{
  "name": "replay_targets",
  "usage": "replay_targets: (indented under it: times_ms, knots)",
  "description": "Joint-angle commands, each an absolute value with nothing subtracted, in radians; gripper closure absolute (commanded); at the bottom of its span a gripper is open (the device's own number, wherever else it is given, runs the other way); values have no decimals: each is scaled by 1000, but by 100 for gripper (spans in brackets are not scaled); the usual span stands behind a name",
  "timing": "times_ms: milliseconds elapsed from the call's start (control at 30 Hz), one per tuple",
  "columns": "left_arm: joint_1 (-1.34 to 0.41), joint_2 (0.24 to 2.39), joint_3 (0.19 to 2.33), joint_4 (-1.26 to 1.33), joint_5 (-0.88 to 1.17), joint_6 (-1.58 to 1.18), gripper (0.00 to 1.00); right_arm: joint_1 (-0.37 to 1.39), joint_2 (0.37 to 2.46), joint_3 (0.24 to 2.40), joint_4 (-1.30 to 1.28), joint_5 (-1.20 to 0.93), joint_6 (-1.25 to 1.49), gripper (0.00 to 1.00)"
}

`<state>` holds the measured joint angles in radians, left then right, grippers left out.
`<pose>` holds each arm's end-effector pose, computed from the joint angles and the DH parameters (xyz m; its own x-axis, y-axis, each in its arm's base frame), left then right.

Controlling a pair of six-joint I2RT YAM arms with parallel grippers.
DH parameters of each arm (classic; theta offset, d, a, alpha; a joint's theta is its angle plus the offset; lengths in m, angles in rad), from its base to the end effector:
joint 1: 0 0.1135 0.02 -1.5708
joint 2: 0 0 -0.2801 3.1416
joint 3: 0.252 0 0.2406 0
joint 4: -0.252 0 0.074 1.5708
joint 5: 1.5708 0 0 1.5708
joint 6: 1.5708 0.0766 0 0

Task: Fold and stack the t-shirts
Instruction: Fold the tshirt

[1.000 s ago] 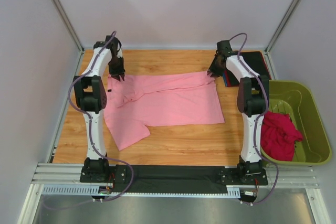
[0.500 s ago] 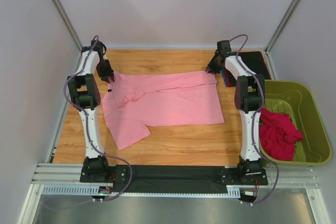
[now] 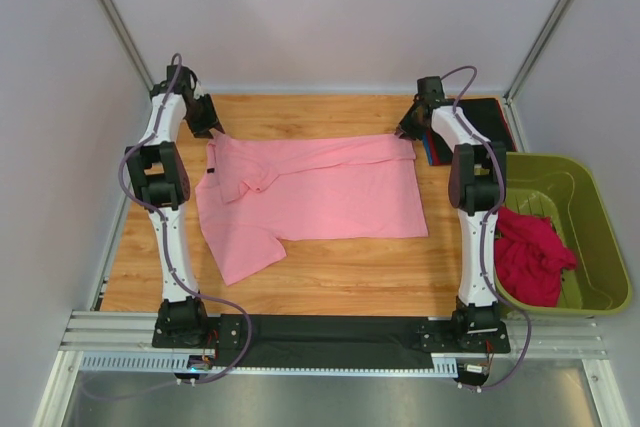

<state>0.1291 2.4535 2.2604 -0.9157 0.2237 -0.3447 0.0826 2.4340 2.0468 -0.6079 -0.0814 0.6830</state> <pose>0.5405 0.0530 0.1724 -0.8262 -0.4395 -0.3524 -0.3258 0.8831 -0.3375 0.5507 0.0518 0.1370 -0.7282 0.5709 -0.3793 0.4296 0.8113 0.3965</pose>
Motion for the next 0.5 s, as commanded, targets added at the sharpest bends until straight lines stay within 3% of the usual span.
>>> replay_targets:
  times_ms: [0, 467]
  knots:
    - [137, 2427, 2295, -844, 295, -376, 52, 83, 2422, 2053, -581, -77, 664, 78]
    - [138, 2497, 2313, -827, 265, -457, 59, 83, 2413, 2028, -566, -95, 672, 78]
